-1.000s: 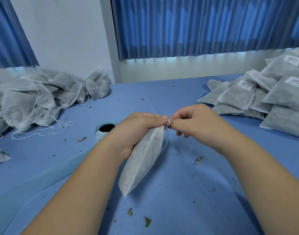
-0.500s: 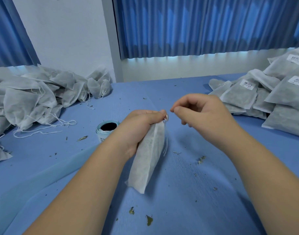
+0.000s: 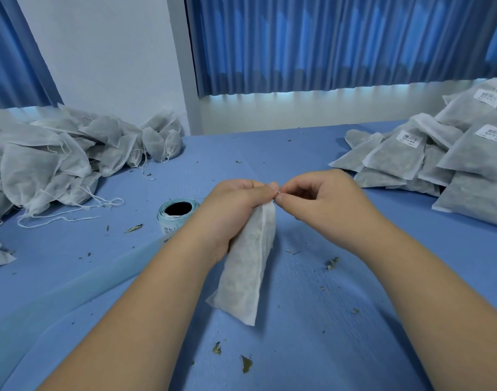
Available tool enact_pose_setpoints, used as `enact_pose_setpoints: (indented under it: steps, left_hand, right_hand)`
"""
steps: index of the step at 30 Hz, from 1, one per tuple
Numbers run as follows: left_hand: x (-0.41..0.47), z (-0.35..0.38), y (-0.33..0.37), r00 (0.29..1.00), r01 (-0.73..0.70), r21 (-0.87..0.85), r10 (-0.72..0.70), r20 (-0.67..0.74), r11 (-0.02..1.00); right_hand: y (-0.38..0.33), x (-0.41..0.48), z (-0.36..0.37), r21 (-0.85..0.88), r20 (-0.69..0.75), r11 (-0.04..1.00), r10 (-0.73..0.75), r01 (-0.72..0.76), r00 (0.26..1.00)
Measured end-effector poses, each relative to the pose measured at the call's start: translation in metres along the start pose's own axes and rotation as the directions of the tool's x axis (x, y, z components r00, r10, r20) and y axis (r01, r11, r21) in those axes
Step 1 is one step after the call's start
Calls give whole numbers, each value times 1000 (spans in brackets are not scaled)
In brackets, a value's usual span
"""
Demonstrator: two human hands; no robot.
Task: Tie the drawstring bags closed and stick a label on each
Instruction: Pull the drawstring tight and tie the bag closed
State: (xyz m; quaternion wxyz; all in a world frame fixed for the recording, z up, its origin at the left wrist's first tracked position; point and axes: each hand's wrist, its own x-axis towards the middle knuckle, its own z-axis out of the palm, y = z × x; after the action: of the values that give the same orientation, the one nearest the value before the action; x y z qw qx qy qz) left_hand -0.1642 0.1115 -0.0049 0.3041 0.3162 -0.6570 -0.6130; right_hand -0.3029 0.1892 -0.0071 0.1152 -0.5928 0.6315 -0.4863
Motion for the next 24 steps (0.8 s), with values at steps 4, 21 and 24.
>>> enact_pose_setpoints:
  steps: [4,21,24]
  left_hand:
    - [2,-2,-3,999,-27,118,32,-35,993]
    - [6,-4,-8,999,-26,206,32,-25,978]
    - [7,-5,-9,998,-32,214,43,-51,976]
  right_hand:
    - [2,1,-1,-71,23,997,30,-29,999]
    - [-1,6,-15,641,5,755,170,-134,985]
    - [0,5,-16,618,91,760,184,-200,979]
